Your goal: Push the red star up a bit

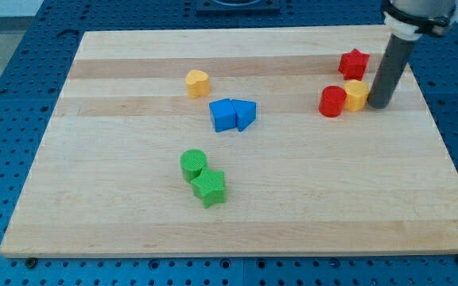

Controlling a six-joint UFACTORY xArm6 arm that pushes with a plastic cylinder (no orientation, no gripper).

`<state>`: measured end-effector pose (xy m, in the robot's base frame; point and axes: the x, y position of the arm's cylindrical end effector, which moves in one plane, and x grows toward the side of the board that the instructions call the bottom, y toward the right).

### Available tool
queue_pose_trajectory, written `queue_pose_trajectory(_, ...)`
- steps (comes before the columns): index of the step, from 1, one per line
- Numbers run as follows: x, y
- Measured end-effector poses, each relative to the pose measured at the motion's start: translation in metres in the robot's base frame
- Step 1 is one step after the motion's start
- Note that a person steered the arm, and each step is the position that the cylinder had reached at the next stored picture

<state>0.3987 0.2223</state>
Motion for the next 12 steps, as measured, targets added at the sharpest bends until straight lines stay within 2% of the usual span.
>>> queue_pose_trajectory(3,0.005,0.003)
queue_pose_trajectory(7,-0.038,-0.011)
queue_pose_trajectory(10,-0.047,-0.012)
queue_pose_trajectory(12,-0.091,-0.022)
